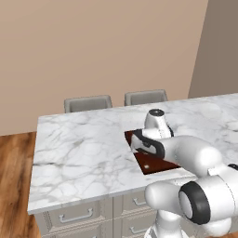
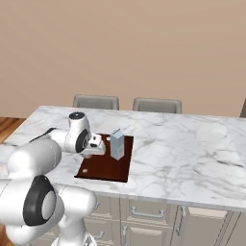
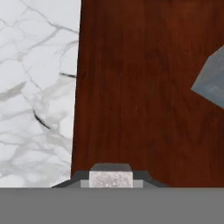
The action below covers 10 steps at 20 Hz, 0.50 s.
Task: Take out the milk from the fridge and place it on the tray on the counter. Then take the sugar cube near the tray and place it in the tray.
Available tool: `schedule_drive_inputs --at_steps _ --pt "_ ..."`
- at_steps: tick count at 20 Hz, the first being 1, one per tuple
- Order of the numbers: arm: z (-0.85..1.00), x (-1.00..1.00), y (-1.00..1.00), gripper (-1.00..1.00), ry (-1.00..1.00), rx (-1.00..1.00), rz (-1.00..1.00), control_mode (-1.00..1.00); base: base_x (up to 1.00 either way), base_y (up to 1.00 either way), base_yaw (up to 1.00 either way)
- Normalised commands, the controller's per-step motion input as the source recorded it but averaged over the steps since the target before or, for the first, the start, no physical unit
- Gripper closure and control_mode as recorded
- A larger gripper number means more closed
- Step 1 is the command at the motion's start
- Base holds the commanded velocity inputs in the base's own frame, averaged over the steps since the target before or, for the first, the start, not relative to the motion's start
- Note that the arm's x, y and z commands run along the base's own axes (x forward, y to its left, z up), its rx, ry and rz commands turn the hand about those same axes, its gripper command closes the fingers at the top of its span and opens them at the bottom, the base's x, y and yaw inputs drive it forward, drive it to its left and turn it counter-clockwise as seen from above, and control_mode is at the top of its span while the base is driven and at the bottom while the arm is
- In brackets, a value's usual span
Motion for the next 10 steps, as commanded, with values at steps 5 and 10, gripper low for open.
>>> schedule_drive_inputs --at_steps 5,10 --pt "-0.21 0.29 -0.19 1.00 0.00 0.00 0.00 -1.00 0.00 0.00 0.00" --pt "-0.29 0.13 -0.07 1.00 0.00 0.00 -0.01 -1.00 0.00 0.00 0.00"
